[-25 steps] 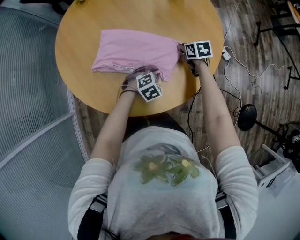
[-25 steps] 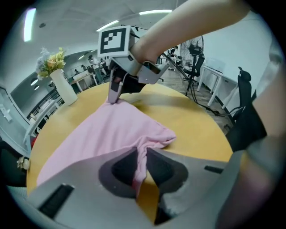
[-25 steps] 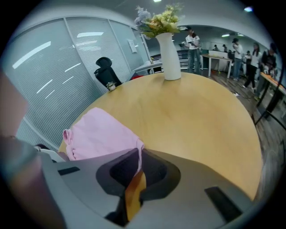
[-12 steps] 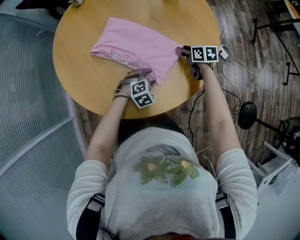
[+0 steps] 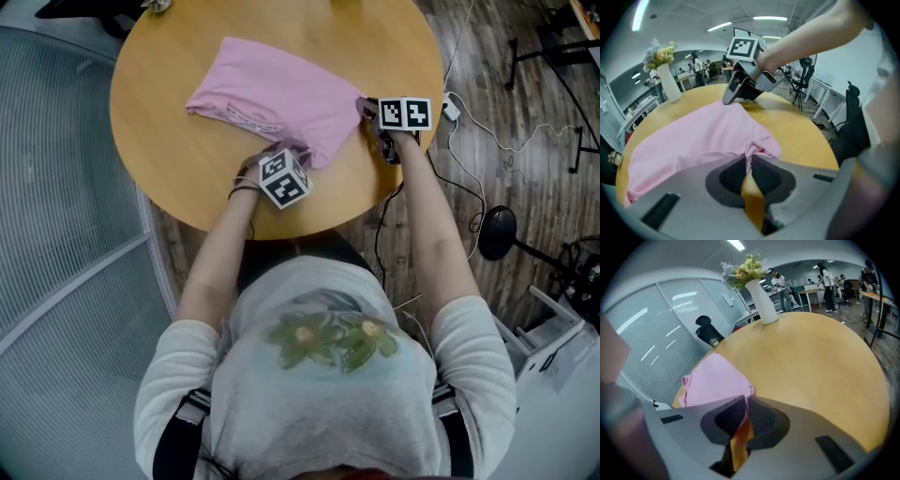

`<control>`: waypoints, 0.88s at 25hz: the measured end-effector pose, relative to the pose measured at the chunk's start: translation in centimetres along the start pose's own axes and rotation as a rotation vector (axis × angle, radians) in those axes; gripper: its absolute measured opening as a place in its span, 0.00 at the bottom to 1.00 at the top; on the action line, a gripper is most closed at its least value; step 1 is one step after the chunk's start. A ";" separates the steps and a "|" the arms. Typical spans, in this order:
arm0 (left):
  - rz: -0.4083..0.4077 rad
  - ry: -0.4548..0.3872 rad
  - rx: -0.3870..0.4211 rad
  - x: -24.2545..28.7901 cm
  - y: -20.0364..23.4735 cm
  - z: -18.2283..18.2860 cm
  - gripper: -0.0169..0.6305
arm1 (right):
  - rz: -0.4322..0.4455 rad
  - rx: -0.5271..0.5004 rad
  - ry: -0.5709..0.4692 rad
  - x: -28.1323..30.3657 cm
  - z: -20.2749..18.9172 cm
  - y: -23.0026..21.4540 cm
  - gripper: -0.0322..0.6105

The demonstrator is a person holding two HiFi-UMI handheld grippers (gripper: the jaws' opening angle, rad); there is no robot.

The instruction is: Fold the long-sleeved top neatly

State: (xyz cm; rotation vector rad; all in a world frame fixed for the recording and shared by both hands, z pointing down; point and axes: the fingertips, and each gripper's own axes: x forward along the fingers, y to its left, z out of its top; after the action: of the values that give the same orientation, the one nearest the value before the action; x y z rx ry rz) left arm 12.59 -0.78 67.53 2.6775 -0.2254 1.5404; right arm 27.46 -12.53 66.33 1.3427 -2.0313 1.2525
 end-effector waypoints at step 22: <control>-0.416 -0.349 -0.551 -8.2 -2.8 3.1 0.08 | 0.021 0.291 -0.182 -8.3 0.9 3.0 0.11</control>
State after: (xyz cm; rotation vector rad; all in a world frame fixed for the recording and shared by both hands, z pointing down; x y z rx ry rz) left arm 11.56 2.54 59.00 2.3248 -0.0765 0.7528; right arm 28.73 -8.59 58.48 1.6233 -2.0445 1.5313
